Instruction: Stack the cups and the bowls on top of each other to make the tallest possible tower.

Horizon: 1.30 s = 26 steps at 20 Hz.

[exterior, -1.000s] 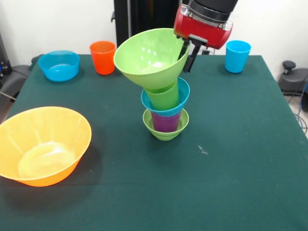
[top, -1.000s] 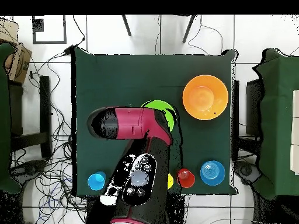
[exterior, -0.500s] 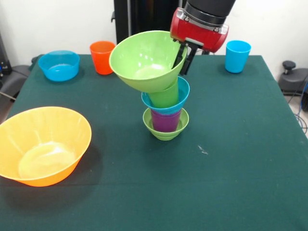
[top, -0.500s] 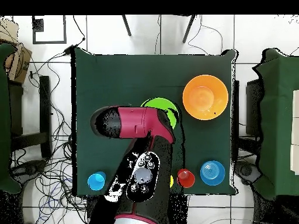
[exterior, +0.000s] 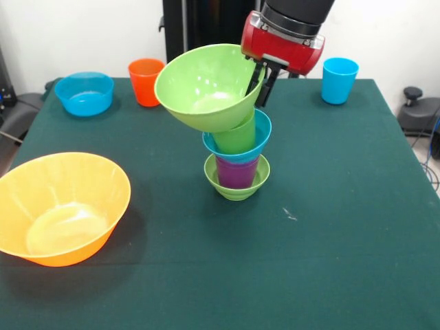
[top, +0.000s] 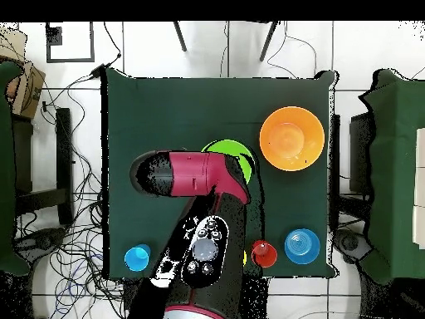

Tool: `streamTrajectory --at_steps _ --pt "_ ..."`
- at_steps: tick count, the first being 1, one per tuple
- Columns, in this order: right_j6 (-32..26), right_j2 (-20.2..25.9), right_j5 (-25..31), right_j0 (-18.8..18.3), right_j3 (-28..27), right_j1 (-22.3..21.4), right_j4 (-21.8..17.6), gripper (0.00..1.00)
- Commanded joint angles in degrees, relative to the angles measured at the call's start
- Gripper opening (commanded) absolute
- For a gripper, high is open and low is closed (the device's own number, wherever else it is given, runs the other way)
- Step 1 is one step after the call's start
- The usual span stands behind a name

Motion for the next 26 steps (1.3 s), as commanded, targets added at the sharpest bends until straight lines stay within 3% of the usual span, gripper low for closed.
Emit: streamTrajectory --at_steps 1,26 --pt "3.9 6.3 1.2 0.0 2.2 0.3 0.2 0.00" --pt "5.3 5.4 1.4 1.1 2.8 0.1 0.3 0.00"
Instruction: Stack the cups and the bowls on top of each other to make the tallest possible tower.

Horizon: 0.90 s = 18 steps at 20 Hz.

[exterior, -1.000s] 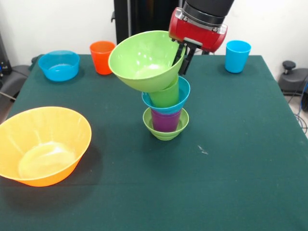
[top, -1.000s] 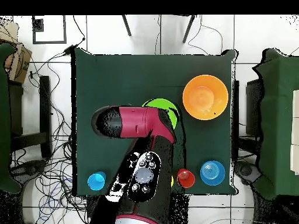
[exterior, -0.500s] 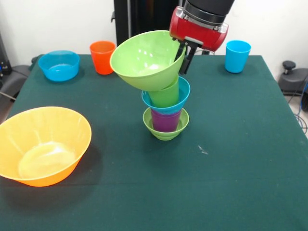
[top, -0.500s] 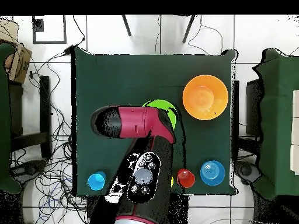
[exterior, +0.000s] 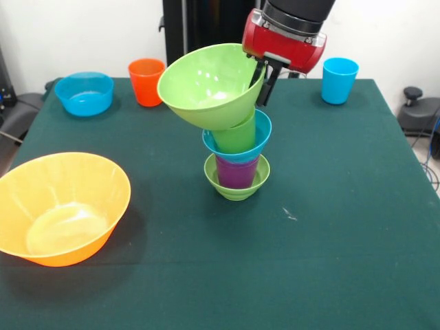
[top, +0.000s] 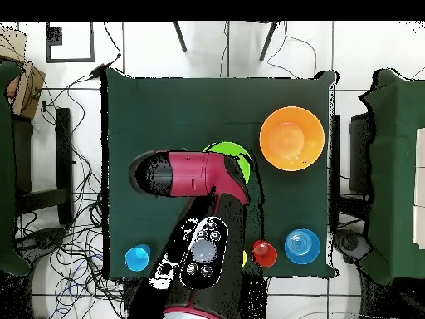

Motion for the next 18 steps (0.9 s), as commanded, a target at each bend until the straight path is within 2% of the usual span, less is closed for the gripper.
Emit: streamTrajectory --at_steps 1,18 --pt "5.4 5.4 1.4 1.0 2.7 0.5 0.3 0.00" --pt "7.3 4.3 1.2 2.7 2.4 1.1 0.8 0.00"
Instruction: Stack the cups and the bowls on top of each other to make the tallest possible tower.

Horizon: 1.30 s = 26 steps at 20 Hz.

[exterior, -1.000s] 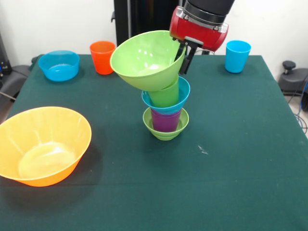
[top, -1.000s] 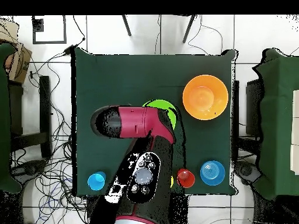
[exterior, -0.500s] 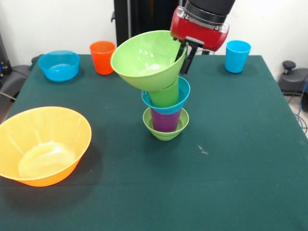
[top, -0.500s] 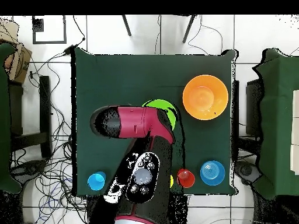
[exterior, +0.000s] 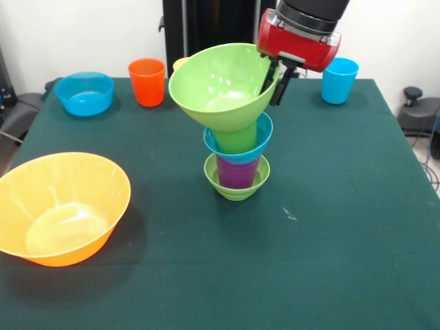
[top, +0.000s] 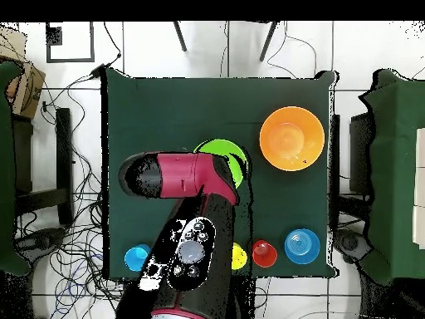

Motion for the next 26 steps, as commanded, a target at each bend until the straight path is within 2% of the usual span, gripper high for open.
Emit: streamTrajectory --at_steps 1,26 --pt "7.1 4.4 1.2 0.7 2.4 1.1 0.8 0.00" --pt "5.3 5.5 -1.8 -1.2 2.9 1.8 0.1 0.00"
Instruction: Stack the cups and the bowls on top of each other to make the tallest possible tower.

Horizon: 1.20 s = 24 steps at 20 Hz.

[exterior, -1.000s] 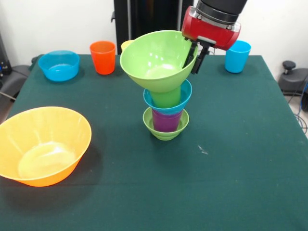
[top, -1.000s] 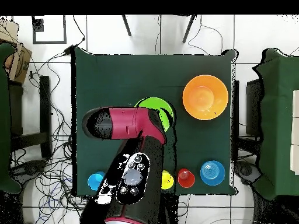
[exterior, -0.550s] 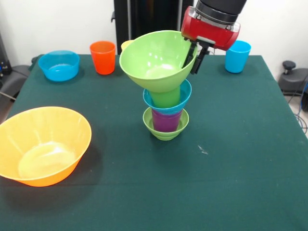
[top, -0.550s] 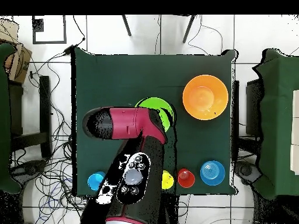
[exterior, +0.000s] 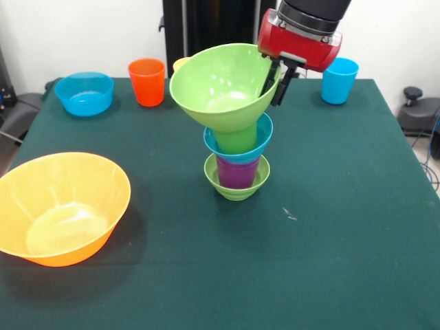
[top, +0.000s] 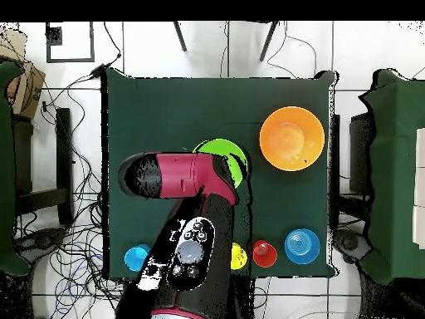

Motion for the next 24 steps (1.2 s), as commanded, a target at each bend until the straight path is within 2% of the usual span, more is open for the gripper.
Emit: streamTrajectory --at_steps 1,22,23,24 --pt "5.4 5.3 -1.7 -1.1 3.0 1.7 0.0 0.00" --pt "6.0 5.3 -2.2 -0.7 3.6 1.7 0.1 0.00" --pt "6.0 5.3 -2.3 -0.7 3.7 1.6 0.1 1.00" --pt "6.0 5.3 -2.4 -0.7 3.7 1.6 0.0 1.00"
